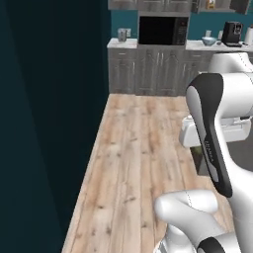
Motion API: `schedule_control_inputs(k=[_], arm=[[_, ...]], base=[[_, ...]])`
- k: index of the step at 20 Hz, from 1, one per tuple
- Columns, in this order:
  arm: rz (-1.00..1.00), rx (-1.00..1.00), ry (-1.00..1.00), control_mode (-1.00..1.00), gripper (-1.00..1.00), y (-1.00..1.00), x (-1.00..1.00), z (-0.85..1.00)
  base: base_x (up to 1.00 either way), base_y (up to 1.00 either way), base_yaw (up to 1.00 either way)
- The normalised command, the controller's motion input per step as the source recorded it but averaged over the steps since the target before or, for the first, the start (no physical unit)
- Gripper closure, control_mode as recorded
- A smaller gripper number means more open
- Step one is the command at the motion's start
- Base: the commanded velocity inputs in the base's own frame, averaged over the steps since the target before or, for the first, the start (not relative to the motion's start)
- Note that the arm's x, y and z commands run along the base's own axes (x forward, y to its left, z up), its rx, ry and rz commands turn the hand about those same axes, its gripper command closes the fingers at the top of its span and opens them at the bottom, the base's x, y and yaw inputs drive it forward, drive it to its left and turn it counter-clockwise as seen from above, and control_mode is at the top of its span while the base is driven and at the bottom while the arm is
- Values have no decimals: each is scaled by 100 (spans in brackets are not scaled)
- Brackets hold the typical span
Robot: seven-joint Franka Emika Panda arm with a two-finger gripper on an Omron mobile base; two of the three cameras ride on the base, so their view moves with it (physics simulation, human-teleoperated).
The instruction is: Pick the egg and butter from the fridge and place them by the bowl for mixing.
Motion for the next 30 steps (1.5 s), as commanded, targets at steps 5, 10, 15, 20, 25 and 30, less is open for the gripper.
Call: schedule_control_inputs(k=[5, 10, 15, 20, 25, 30], arm=[[0, 0, 0, 100, 100, 0, 0, 0], [0, 0, 0, 100, 100, 0, 0, 0], [0, 0, 0, 100, 100, 0, 0, 0], [0, 0, 0, 100, 100, 0, 0, 0], [0, 0, 0, 100, 100, 0, 0, 0], [0, 0, 0, 100, 100, 0, 0, 0]], base=[[100, 99, -45], [100, 74, -37], [100, 10, -19], [100, -34, -10], [100, -38, -10], [100, -22, -7]])
